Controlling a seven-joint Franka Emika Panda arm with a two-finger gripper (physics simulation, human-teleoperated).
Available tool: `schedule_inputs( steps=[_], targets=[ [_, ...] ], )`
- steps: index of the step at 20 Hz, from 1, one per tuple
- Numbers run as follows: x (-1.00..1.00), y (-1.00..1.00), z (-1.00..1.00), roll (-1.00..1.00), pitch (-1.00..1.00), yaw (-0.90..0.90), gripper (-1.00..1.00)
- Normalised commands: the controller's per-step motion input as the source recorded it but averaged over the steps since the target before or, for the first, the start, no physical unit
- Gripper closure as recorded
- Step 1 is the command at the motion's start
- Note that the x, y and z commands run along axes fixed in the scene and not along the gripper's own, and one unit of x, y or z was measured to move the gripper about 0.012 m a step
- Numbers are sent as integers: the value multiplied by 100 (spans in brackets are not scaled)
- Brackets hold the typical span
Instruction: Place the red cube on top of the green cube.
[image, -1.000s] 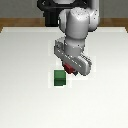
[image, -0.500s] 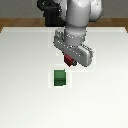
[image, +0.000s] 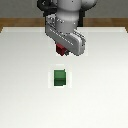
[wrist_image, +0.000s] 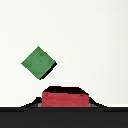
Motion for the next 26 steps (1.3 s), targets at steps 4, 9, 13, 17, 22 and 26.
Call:
schedule_inputs(
  steps=[4,9,13,17,22,26],
  targets=[
    [50,0,0,0,0,0,100],
    [60,0,0,0,0,0,100],
    [0,25,0,0,0,0,100],
    [25,0,0,0,0,0,100],
    [0,0,0,0,0,0,100],
    [0,0,-75,0,0,0,100]
  ],
)
